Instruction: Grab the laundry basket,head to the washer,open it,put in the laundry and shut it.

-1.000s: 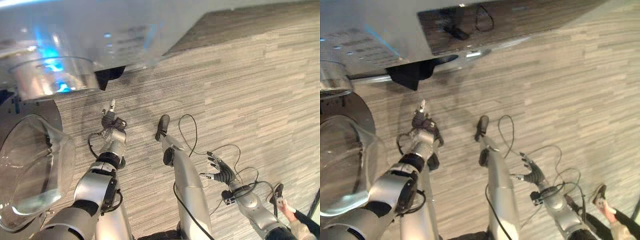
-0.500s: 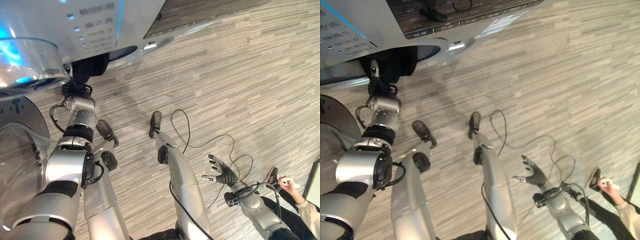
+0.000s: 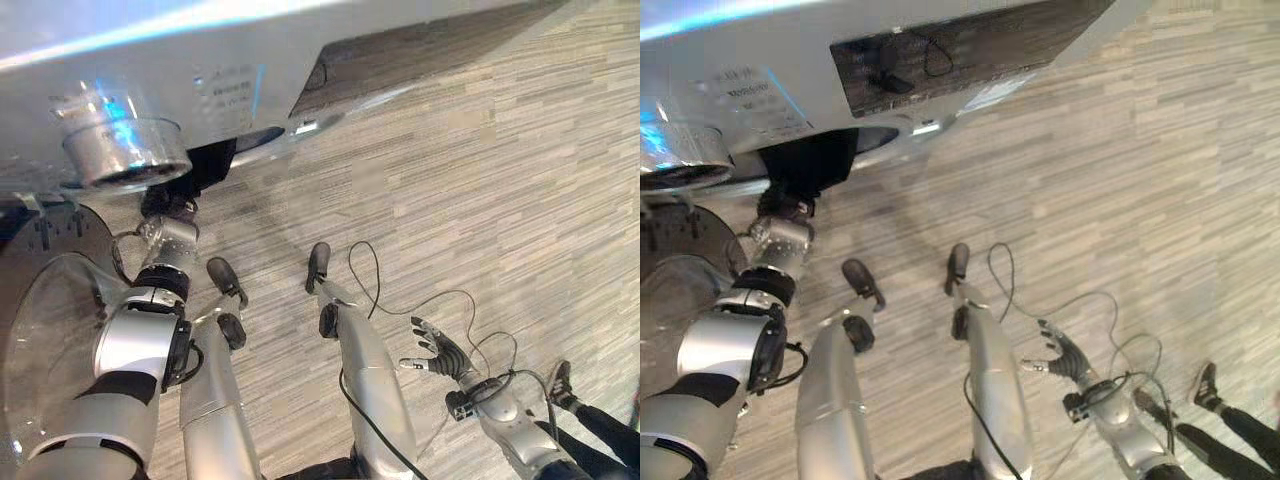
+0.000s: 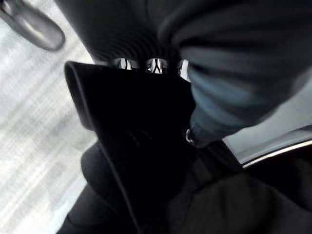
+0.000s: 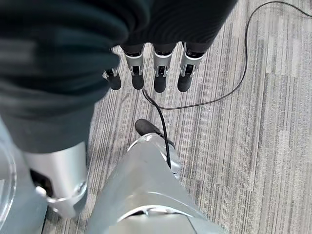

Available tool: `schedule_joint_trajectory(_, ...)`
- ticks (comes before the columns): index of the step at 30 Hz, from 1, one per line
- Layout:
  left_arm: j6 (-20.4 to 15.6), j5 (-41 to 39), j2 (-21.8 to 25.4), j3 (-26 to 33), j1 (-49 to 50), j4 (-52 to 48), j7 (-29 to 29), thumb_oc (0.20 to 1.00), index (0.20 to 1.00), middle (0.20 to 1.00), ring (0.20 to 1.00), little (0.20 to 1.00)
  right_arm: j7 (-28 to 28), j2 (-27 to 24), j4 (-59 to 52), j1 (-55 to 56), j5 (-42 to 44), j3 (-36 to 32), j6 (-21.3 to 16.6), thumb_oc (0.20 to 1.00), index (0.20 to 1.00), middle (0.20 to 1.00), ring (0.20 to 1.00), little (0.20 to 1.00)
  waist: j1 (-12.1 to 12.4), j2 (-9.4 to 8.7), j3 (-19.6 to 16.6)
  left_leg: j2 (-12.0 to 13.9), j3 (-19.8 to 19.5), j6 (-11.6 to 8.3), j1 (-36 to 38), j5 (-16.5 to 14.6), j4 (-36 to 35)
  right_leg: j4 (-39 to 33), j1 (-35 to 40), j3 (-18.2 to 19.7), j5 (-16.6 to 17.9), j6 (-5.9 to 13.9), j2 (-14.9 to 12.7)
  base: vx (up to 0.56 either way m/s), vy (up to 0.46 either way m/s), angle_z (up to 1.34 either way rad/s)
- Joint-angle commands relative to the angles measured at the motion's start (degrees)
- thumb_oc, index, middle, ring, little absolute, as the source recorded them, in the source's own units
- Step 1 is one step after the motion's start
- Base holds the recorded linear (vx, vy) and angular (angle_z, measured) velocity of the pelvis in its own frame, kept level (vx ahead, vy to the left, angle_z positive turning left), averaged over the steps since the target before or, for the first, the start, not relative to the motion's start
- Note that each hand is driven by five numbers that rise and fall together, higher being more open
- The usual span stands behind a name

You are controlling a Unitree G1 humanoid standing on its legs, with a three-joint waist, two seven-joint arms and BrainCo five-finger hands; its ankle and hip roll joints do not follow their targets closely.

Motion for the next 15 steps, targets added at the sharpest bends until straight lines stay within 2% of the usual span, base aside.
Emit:
schedule_joint_trajectory(1, -7.7, 2.9, 5.8, -1.2, -10.0, -8.5, -4.7, 0.200, 0.200, 0.200, 0.200, 0.200, 1.0, -4.9, -0.6, 4.7, -0.5, -0.5, 0.3, 1.000, 1.000, 1.000, 1.000, 1.000, 2.3, 1.30, -2.8, -0.7, -4.2, -3.72, 2.3, -4.3, 1.3, 0.7, 4.2, -1.0, 2.8, 7.27, -2.7, -0.01, -0.044, -0.04)
schedule_joint_trajectory(4, -10.9, -1.4, 5.9, -4.6, -16.5, -13.7, -4.4, 0.200, 0.200, 0.200, 0.200, 0.200, 1.1, -6.3, -0.2, 4.6, -0.1, -1.5, 0.4, 1.000, 1.000, 1.000, 1.000, 1.000, 2.6, 1.44, -3.1, -1.2, -4.5, -3.84, 2.2, -3.8, 0.6, -1.1, 5.2, -1.6, 2.8, 7.07, -2.7, -0.02, -0.036, 0.04)
schedule_joint_trajectory(8, -14.9, -5.5, 2.4, -7.2, -19.8, -20.9, -3.7, 0.200, 0.200, 0.200, 0.200, 0.200, 0.4, -6.3, -2.0, 5.0, -0.4, -3.2, 0.7, 1.000, 1.000, 1.000, 1.000, 1.000, 2.6, 1.75, -2.5, -1.6, -4.7, -3.97, 1.7, -3.1, -0.9, -3.0, 5.0, -2.0, 2.4, 6.55, -2.5, -0.02, -0.007, 0.07)
schedule_joint_trajectory(14, -13.5, -2.5, 2.7, -8.4, -20.4, -17.6, -2.1, 0.200, 0.200, 0.200, 0.200, 0.200, -0.6, -6.7, -3.7, 4.6, -1.0, -3.3, 0.7, 1.000, 1.000, 1.000, 1.000, 1.000, 2.0, 1.26, -1.6, -1.4, -4.1, -4.23, 0.0, -2.7, -1.1, -4.5, 3.6, -0.7, 3.1, 6.19, -2.0, -0.03, 0.039, 0.01)
schedule_joint_trajectory(15, -13.0, -1.7, 2.8, -8.2, -20.1, -16.2, -1.9, 0.319, 0.319, 0.319, 0.319, 0.319, -0.7, -6.7, -3.6, 4.6, -0.9, -3.4, 0.7, 1.000, 1.000, 1.000, 1.000, 1.000, 1.7, 1.07, -1.5, -1.3, -4.1, -4.29, -0.3, -2.7, -1.1, -4.8, 3.4, -0.5, 3.4, 6.28, -1.9, -0.01, 0.038, -0.07)
